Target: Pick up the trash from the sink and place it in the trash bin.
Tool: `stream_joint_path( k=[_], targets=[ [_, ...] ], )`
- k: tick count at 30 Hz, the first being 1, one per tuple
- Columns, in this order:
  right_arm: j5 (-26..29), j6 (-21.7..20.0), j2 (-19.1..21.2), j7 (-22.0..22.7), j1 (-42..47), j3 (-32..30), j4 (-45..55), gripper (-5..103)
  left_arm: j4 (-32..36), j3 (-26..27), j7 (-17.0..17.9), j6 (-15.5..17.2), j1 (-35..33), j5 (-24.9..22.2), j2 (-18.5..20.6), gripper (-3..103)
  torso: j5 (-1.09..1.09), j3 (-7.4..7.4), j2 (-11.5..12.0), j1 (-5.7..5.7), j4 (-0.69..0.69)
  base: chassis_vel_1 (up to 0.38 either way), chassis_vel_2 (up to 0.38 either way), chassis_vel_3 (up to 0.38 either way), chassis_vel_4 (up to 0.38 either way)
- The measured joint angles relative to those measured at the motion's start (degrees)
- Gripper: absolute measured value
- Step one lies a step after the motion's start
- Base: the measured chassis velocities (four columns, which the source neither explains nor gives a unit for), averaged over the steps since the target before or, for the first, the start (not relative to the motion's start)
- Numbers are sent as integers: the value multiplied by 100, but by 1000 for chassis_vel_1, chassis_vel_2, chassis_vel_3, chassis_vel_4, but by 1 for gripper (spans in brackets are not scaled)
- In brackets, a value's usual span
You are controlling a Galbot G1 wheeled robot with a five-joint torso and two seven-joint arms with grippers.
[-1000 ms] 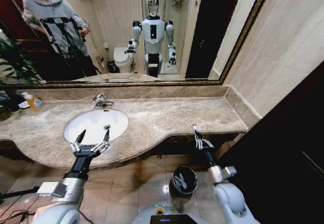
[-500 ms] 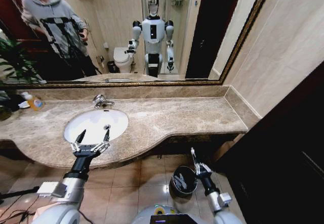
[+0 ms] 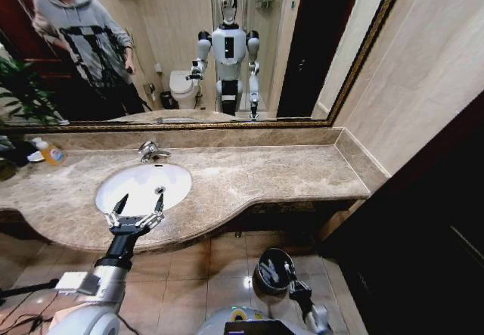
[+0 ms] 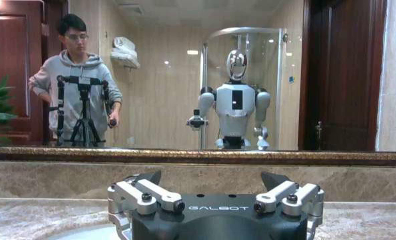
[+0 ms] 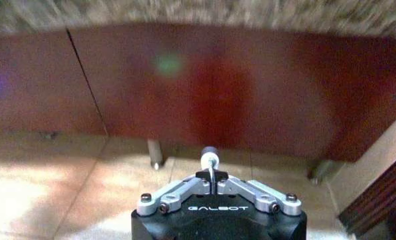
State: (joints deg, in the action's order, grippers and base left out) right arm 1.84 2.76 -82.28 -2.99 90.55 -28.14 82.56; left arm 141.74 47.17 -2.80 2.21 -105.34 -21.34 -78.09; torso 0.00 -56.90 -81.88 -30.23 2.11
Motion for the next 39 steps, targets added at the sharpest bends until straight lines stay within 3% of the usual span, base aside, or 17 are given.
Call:
stream_joint_path(
  k=[4,9,13,20,34,39],
  targets=[
    [-200,-452,-7,6,-496,93,-476,1,0,0,0,0,0,0,0,100,-1,0,0,0,0,0,0,0,0],
    [-490,-566,9,-63,-945,121,-1012,1,0,0,0,0,0,0,0,100,0,0,0,0,0,0,0,0,0],
    [-1035,-266,-1,-130,-1597,103,-2104,1,0,0,0,0,0,0,0,100,0,0,0,0,0,0,0,0,0],
    [-1266,-31,-73,-273,-2330,103,-3399,1,0,0,0,0,0,0,0,100,1,0,0,0,0,0,0,0,0],
    [-1386,350,-252,-486,-3508,23,-5652,1,0,0,0,0,0,0,0,100,0,0,0,1,0,0,0,0,0],
    [-1416,365,-261,-531,-3624,24,-5810,1,0,0,0,0,0,0,0,100,0,0,0,1,0,0,0,0,0]
  ],
)
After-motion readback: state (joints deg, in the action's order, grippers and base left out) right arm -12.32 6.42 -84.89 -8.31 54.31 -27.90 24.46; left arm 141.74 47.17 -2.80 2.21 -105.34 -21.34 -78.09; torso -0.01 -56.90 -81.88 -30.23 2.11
